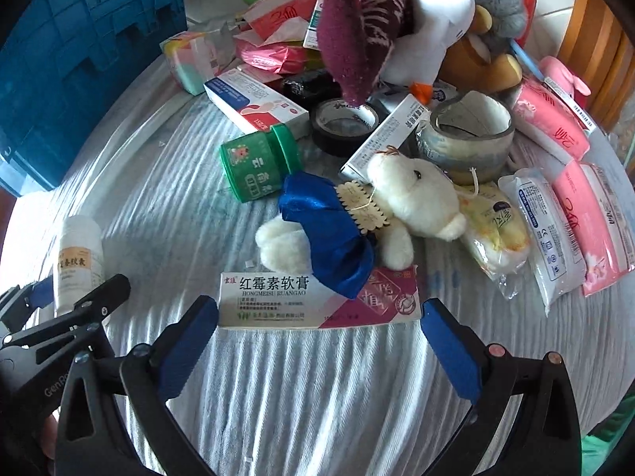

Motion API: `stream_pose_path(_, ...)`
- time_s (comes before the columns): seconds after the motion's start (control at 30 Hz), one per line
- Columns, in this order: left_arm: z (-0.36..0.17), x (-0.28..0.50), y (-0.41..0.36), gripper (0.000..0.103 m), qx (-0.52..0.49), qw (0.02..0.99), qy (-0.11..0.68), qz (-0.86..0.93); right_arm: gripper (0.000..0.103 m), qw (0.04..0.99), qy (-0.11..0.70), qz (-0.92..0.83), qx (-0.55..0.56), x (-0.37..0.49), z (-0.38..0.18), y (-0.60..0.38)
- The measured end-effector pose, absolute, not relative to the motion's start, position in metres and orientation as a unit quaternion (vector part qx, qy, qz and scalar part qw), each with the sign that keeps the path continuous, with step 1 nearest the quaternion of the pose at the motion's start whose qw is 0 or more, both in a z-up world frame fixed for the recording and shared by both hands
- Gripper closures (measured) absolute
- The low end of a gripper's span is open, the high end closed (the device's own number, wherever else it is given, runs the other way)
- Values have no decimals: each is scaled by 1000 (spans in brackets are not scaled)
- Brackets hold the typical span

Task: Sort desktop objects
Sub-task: 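Grasp the white medicine bottle with the left tool while the right tool grasps the ointment box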

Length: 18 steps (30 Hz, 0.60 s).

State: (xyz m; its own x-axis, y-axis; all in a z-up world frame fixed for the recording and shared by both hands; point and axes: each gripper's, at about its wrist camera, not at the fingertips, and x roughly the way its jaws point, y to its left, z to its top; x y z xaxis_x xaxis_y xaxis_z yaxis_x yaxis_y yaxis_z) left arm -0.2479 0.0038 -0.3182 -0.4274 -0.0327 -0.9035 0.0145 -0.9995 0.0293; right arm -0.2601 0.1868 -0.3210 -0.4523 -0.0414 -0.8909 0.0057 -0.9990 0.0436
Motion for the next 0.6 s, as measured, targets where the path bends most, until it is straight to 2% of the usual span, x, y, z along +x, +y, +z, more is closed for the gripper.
stream_pose_path(0.2, -320, -248, 5, 36, 533, 15, -11, -846, 0, 34, -12, -852, 522, -260, -322, 180)
stream_pose_path(0.3, -318, -245, 7, 48, 529, 8, -10, -849, 0, 41, -25, -851, 524, -259, -322, 179)
stream_pose_path(0.33, -318, -244, 7, 49, 528, 11, -12, -849, 0, 43, -31, -849, 526, -259, -322, 179)
stream_pose_path(0.37, -318, -243, 6, 49, 528, 12, -12, -849, 1, 46, -37, -848, 527, -257, -321, 178)
stream_pose_path(0.47, -318, -241, 1, 51, 529, 17, -11, -849, 15, 59, -32, -850, 522, -255, -317, 170)
stream_pose_path(0.6, -319, -238, -4, 51, 529, 24, -10, -848, 19, 69, -22, -849, 523, -255, -316, 163)
